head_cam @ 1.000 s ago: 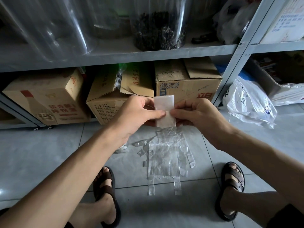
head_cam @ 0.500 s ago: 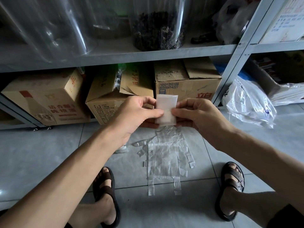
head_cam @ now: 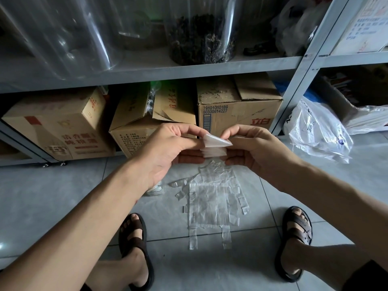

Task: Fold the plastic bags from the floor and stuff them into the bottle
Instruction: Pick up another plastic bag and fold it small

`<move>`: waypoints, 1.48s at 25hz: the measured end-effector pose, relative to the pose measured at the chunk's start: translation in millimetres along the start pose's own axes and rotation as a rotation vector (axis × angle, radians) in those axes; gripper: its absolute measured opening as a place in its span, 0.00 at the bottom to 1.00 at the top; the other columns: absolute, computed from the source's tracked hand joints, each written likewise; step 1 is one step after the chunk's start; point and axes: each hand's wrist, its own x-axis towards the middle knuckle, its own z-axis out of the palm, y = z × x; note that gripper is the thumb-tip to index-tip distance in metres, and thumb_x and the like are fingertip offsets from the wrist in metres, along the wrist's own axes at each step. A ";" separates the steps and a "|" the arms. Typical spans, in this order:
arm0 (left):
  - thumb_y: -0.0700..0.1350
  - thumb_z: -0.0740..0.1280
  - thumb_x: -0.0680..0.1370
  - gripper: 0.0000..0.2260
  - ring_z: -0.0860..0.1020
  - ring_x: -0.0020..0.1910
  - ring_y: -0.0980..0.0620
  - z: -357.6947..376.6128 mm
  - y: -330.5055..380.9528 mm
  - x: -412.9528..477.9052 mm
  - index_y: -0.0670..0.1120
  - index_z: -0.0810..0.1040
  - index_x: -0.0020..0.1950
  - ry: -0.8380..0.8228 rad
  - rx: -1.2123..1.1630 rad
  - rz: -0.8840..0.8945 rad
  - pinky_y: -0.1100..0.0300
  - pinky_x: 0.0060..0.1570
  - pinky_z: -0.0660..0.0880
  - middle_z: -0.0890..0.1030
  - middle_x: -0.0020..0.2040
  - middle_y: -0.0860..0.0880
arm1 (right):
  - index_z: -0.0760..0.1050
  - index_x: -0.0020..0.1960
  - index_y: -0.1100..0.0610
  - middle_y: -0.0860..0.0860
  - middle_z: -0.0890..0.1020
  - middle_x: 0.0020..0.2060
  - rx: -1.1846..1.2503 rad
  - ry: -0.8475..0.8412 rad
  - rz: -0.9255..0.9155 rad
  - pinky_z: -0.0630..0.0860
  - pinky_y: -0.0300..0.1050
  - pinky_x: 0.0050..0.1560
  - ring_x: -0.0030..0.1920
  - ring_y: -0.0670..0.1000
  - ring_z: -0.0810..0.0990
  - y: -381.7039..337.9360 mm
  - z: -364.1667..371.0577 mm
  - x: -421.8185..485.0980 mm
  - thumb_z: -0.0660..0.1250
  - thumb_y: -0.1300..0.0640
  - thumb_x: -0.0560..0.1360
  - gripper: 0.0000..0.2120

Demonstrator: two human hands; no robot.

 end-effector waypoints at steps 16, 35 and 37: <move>0.30 0.65 0.77 0.12 0.83 0.32 0.50 1.1 5.1 -3.5 0.42 0.83 0.39 -0.053 0.011 0.000 0.61 0.31 0.80 0.83 0.34 0.44 | 0.82 0.36 0.57 0.56 0.80 0.31 -0.030 -0.034 -0.040 0.79 0.38 0.31 0.28 0.48 0.78 -0.4 -0.9 -0.2 0.60 0.69 0.79 0.18; 0.34 0.74 0.67 0.08 0.84 0.36 0.50 -3.7 -0.6 1.7 0.40 0.83 0.44 -0.097 0.069 0.015 0.62 0.36 0.81 0.84 0.41 0.41 | 0.82 0.41 0.61 0.60 0.84 0.36 -0.338 0.010 -0.296 0.81 0.43 0.38 0.34 0.54 0.81 5.2 -1.8 -0.5 0.60 0.76 0.77 0.17; 0.37 0.76 0.63 0.09 0.83 0.38 0.48 -5.5 -1.8 2.9 0.42 0.84 0.43 -0.060 0.122 0.058 0.58 0.41 0.83 0.84 0.41 0.40 | 0.82 0.42 0.63 0.63 0.83 0.38 -0.295 0.004 -0.241 0.81 0.46 0.42 0.37 0.57 0.82 4.2 -3.0 -0.5 0.59 0.73 0.78 0.15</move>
